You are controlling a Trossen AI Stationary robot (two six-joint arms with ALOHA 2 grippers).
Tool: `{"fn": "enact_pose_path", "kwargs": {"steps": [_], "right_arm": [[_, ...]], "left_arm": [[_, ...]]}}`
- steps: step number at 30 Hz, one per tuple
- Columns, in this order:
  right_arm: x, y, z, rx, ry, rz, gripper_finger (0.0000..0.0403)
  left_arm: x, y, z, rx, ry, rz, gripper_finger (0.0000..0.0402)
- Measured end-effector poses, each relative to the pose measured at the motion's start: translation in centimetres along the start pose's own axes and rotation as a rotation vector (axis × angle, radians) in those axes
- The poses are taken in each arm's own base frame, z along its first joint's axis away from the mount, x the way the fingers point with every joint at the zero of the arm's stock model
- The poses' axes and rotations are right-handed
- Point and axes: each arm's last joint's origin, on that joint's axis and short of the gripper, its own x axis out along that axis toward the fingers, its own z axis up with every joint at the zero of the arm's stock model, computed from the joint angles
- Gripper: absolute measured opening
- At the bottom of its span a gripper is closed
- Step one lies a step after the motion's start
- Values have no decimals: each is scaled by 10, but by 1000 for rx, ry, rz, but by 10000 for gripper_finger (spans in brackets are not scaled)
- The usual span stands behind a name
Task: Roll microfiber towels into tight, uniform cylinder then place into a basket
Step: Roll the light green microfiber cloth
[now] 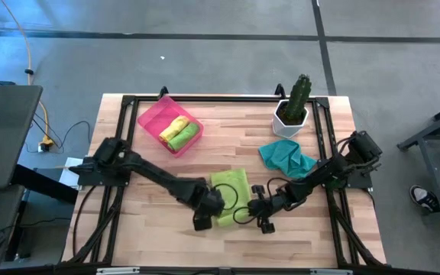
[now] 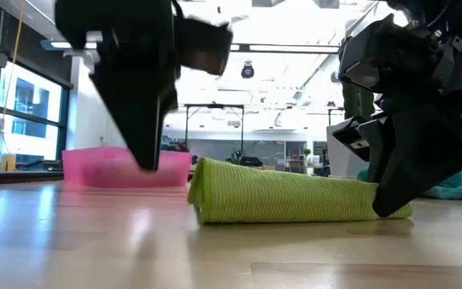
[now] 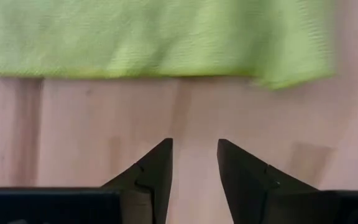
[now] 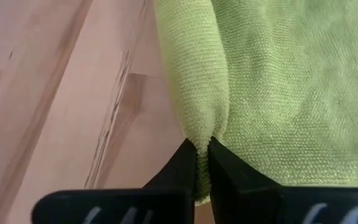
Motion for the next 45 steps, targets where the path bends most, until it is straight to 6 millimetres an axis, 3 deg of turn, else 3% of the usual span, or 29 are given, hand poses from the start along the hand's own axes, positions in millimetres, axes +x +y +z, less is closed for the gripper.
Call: {"fn": "enact_pose_path", "kwargs": {"steps": [4,9,14,20,40,45], "right_arm": [[0,-1,2,110,8,81,4],[1,-7,7,312,39,255,3],[1,-18,11,510,86,351,3],[0,-29,14,689,130,393,3],[0,-34,16,758,137,402,3],[0,-34,16,680,119,405,37]], "left_arm": [[-13,-30,-11,76,-113,-35,117],[-15,-62,-21,148,-304,24,118],[-12,-78,-22,187,-479,121,118],[11,-89,-18,312,-495,93,118],[57,-68,5,345,-464,169,118],[60,-60,11,311,-411,74,118]]}}
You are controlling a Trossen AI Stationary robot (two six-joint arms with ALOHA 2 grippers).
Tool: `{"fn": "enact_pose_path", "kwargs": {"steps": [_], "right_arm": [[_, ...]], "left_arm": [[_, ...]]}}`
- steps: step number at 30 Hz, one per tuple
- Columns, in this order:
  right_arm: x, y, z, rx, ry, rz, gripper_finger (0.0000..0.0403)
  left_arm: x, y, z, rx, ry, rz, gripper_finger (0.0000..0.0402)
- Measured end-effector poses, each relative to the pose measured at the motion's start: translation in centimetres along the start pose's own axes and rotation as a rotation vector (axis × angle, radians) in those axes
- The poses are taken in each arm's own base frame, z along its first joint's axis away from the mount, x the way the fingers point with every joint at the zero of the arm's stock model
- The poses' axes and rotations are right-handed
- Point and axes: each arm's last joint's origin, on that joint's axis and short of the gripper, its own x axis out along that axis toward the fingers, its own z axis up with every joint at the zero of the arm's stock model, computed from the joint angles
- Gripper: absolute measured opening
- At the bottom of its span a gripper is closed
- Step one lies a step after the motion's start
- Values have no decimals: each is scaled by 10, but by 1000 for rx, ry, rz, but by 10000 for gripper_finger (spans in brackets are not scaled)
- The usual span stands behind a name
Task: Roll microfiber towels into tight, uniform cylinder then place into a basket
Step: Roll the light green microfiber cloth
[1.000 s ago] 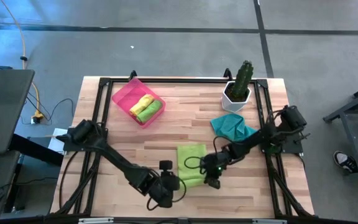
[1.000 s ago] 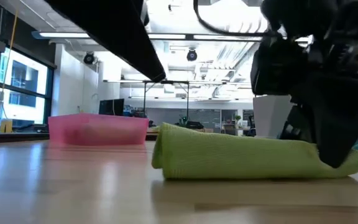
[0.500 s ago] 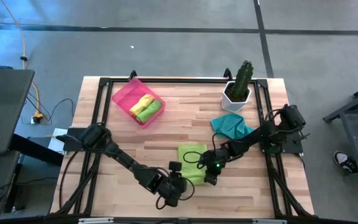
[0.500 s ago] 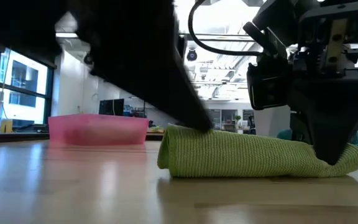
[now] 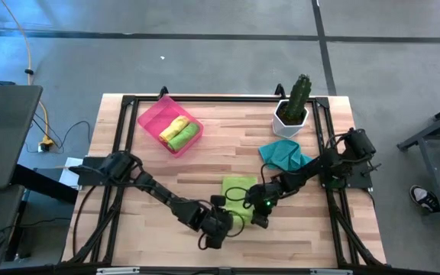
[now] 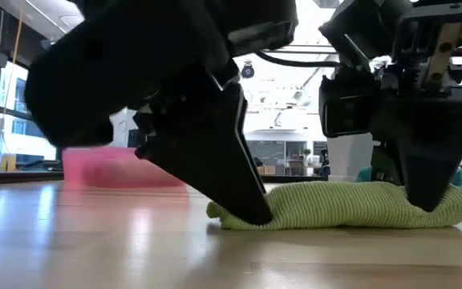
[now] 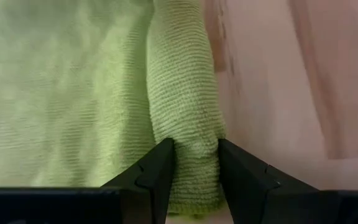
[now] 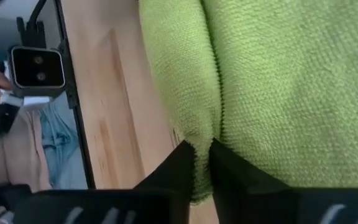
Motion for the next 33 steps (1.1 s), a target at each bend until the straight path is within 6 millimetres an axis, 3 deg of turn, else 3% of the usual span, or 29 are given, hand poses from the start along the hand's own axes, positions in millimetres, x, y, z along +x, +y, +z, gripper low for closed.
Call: {"fn": "enact_pose_path", "kwargs": {"steps": [9,16,22,25,28,33], "right_arm": [[-16,13,2,-291,-5,70,110],[-37,43,-7,-755,-122,59,108],[-27,66,-40,-1205,-192,-157,92],[-18,68,-51,-1265,-202,-265,88],[-10,68,-56,-1218,-247,-339,87],[4,64,-60,-1138,-253,-325,87]], "left_arm": [[2,9,3,-268,117,-247,118],[2,7,2,-390,195,-362,117],[7,19,5,-504,211,-360,117],[8,24,6,-519,221,-380,117],[9,28,7,-530,217,-392,117],[12,34,9,-559,207,-388,117]]}}
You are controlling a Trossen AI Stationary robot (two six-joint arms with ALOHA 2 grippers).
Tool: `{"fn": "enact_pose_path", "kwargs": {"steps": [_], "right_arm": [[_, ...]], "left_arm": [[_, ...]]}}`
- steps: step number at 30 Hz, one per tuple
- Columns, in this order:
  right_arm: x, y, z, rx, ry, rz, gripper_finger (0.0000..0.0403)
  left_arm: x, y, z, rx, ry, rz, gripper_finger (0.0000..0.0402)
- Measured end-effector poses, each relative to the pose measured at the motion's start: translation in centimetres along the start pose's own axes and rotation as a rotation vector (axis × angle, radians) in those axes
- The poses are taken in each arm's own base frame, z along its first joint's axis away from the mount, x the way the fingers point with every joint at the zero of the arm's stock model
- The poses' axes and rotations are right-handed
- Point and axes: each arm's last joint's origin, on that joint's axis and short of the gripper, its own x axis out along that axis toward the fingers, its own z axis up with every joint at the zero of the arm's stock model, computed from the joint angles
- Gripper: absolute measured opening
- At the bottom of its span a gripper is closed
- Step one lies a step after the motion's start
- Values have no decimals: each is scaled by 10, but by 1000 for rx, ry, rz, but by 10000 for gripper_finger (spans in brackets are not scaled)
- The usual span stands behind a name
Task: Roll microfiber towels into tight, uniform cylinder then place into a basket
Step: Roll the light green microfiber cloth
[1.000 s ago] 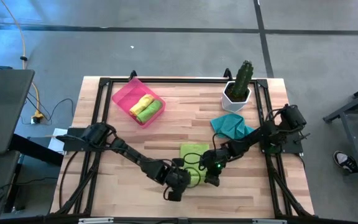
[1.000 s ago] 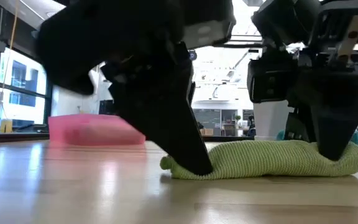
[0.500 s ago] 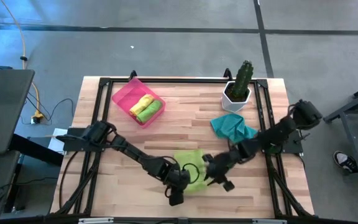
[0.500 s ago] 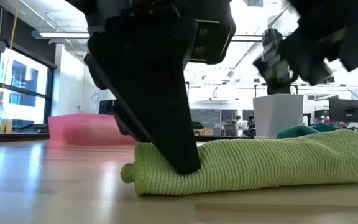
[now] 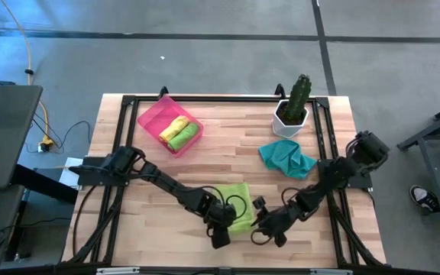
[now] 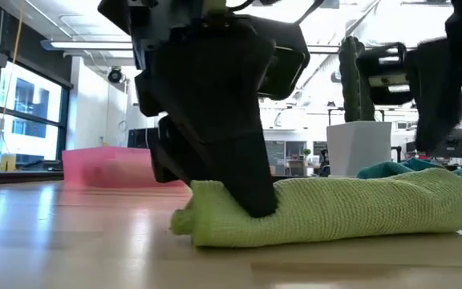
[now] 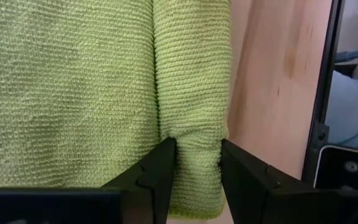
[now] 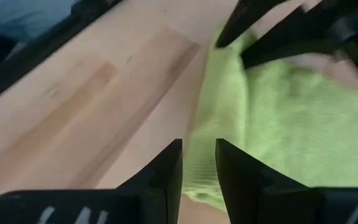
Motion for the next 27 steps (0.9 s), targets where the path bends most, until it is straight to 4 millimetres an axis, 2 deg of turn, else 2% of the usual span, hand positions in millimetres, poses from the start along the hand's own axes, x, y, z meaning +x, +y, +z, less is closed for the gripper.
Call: {"fn": "enact_pose_path", "kwargs": {"steps": [8,14,20,24,27], "right_arm": [[15,2,-13,-19,59,-33,87],[16,0,-13,-10,58,-74,93],[17,-3,-12,49,47,-82,153],[17,-3,-12,-4,50,-81,197],[16,-3,-13,-43,58,-104,211]], "left_arm": [[-1,3,3,-9,-11,6,117],[-1,2,4,-8,-9,-11,117],[-1,5,6,-15,1,-27,117],[-1,5,7,-16,0,-30,117],[-2,5,7,-17,-1,-31,117]]}}
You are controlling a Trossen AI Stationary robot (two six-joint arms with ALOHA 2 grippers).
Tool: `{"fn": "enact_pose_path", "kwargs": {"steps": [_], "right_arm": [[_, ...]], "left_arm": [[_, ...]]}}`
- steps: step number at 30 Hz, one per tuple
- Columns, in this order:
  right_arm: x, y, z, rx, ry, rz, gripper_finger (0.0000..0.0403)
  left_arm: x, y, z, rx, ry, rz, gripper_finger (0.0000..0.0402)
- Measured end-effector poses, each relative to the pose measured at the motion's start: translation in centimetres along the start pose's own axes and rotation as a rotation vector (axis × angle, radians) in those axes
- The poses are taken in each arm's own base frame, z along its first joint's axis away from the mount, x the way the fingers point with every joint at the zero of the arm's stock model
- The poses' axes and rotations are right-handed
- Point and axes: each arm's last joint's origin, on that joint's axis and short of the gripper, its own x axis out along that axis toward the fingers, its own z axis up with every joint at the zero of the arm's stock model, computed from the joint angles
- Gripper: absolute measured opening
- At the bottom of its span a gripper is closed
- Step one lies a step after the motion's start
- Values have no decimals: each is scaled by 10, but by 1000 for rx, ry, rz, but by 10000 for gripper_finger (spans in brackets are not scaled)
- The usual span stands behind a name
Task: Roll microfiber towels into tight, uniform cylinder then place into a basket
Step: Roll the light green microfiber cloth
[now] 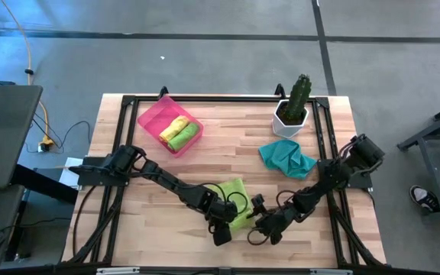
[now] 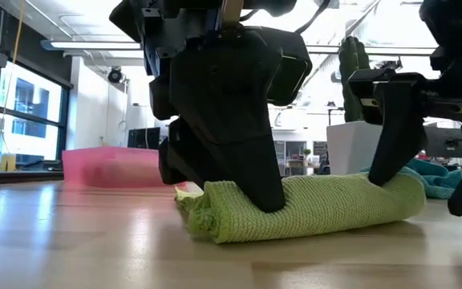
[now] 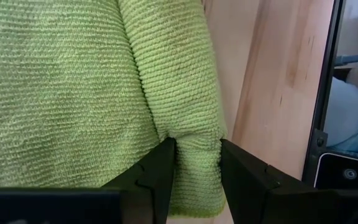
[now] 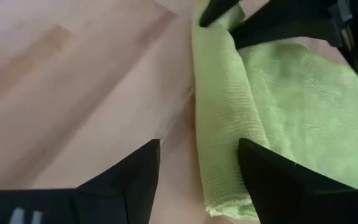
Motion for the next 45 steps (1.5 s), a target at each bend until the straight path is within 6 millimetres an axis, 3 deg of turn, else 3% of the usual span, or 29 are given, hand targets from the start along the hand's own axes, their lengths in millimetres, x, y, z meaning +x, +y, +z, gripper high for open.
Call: {"fn": "enact_pose_path", "kwargs": {"steps": [19,24,32,39,45], "right_arm": [[20,-9,-16,34,92,-85,204],[20,-10,-18,104,106,-87,153],[21,-10,-21,222,125,-90,15],[21,-13,-22,336,136,-29,9],[19,-27,-21,450,138,49,5]], "left_arm": [[1,-2,1,6,4,-44,117],[2,-4,2,22,24,-99,117],[2,-2,4,37,35,-117,117],[-11,6,7,120,31,-21,117],[-43,5,5,181,15,136,117]]}}
